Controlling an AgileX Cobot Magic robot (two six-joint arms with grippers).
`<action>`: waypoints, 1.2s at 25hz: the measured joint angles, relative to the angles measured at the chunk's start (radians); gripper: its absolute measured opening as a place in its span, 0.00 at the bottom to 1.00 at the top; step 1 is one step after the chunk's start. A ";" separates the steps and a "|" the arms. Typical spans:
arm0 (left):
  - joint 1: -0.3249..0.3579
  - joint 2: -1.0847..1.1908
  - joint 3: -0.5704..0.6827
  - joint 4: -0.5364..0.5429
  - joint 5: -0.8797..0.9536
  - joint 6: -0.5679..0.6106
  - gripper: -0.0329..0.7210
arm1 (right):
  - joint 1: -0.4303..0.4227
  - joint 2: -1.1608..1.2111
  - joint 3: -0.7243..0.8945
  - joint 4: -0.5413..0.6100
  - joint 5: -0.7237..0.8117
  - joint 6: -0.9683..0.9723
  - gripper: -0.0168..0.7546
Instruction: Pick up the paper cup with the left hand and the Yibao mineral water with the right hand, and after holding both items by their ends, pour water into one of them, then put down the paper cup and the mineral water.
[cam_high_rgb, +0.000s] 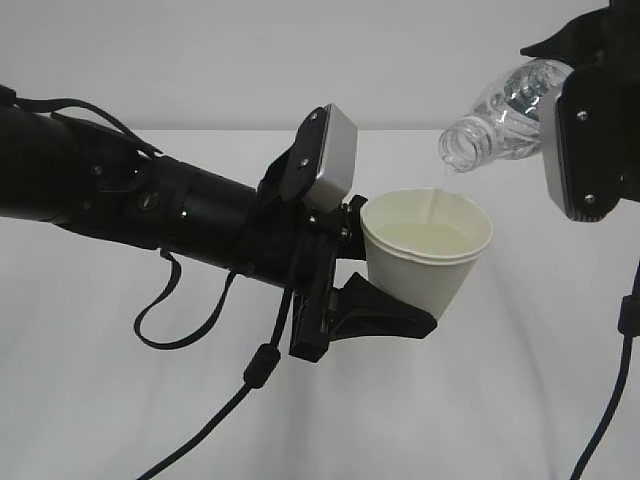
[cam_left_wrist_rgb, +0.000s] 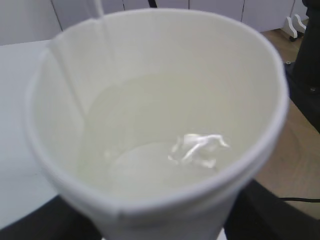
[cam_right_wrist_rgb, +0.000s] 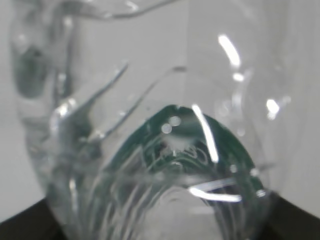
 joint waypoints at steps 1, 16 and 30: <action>0.000 0.000 0.000 0.000 0.000 0.000 0.63 | 0.000 0.000 0.000 0.000 0.000 0.000 0.64; 0.000 0.000 0.000 0.000 0.004 0.000 0.63 | 0.000 0.000 0.000 0.000 0.000 0.000 0.64; 0.000 0.000 0.000 -0.039 0.029 0.000 0.63 | 0.000 0.000 0.000 0.000 0.000 0.000 0.64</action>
